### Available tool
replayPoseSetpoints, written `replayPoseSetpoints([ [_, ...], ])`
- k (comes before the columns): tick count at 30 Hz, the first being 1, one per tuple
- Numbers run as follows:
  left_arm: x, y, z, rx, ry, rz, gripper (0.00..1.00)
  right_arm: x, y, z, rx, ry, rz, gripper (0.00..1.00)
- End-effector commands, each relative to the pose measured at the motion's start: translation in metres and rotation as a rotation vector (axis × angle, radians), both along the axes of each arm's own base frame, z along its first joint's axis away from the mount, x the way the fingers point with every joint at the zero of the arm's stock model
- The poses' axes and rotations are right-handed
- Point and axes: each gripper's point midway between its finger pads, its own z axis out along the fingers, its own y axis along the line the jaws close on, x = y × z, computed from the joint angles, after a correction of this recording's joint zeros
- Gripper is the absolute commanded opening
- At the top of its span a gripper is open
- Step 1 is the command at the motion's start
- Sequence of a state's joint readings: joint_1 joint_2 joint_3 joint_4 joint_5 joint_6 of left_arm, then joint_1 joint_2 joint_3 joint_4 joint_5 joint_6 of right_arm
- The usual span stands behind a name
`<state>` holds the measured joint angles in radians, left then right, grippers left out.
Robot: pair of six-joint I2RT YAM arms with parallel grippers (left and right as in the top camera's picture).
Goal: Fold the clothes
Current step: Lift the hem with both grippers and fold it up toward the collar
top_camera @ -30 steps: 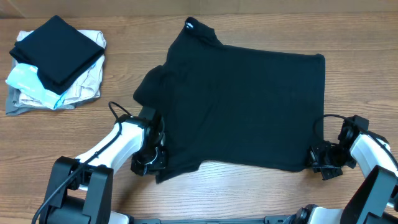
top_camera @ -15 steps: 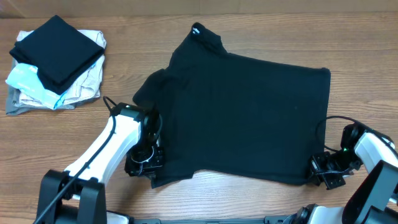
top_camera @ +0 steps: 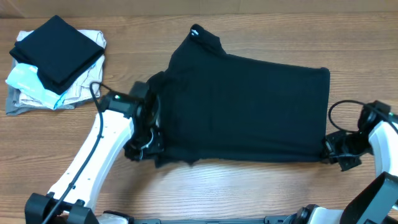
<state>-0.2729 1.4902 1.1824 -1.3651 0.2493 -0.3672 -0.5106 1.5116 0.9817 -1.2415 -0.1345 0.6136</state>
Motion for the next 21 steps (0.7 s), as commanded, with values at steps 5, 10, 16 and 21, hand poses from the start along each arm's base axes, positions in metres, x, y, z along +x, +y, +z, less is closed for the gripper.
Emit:
replayPoseSetpoints([
  [5,0.054,0.004,0.022,0.045,-0.217,0.027,0.04,0.023,-0.011,0.018,-0.053,-0.100,0.024,0.04],
  [10,0.080,-0.003,0.011,0.031,-0.272,0.023,0.04,0.037,-0.013,0.018,-0.080,-0.151,0.044,0.04],
  [16,0.120,-0.014,-0.004,0.006,-0.363,0.014,0.04,0.068,-0.018,0.020,-0.135,-0.262,0.072,0.04],
  [21,0.147,-0.021,-0.013,-0.011,-0.437,-0.006,0.04,0.094,-0.017,0.024,-0.172,-0.352,0.087,0.04],
])
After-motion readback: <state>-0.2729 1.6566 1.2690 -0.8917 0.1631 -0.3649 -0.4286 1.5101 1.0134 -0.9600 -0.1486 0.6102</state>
